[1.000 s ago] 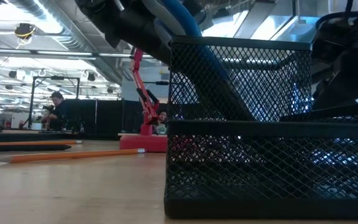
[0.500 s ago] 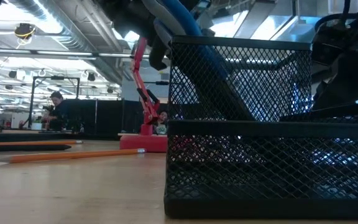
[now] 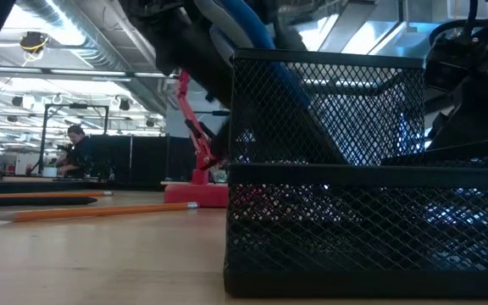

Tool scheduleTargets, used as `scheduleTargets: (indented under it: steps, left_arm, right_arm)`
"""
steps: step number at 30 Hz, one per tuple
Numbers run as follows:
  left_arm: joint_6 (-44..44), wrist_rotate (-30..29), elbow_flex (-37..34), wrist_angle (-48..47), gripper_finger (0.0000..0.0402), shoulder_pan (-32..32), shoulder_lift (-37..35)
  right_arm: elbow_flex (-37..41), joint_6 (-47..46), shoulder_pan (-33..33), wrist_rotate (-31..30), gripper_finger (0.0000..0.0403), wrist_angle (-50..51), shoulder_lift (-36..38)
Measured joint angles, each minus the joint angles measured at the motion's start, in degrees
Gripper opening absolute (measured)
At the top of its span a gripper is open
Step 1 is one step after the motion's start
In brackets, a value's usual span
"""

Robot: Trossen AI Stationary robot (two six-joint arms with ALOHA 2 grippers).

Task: Pick and place office supplies into organizer
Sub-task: Put the blue sticky note into the black desk organizer

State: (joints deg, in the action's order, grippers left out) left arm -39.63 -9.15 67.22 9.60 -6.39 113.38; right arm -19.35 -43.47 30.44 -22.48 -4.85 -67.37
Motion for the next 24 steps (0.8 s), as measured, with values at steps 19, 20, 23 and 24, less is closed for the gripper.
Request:
scheduleTargets:
  steps: [19,20,23,24]
  left_arm:
    - [-5.86,0.1,20.28,-19.13,0.0001,-0.71,9.84]
    - [-5.42,0.05,20.86,-19.26,0.0001,-0.54,10.32]
    - [-4.16,0.03,22.57,-19.24,0.0001,0.15,12.11]
    - [-3.68,-0.22,23.03,-19.28,0.0001,0.3,12.71]
  right_arm:
    - [0.02,-1.27,0.14,0.02,0.0126,0.7,0.0]
    - [0.02,-1.28,0.13,0.02,0.0126,0.75,0.0]
    - [0.02,-1.26,0.13,0.04,0.0126,0.86,0.0]
    - [0.02,-1.26,0.13,0.04,0.0126,0.88,0.0]
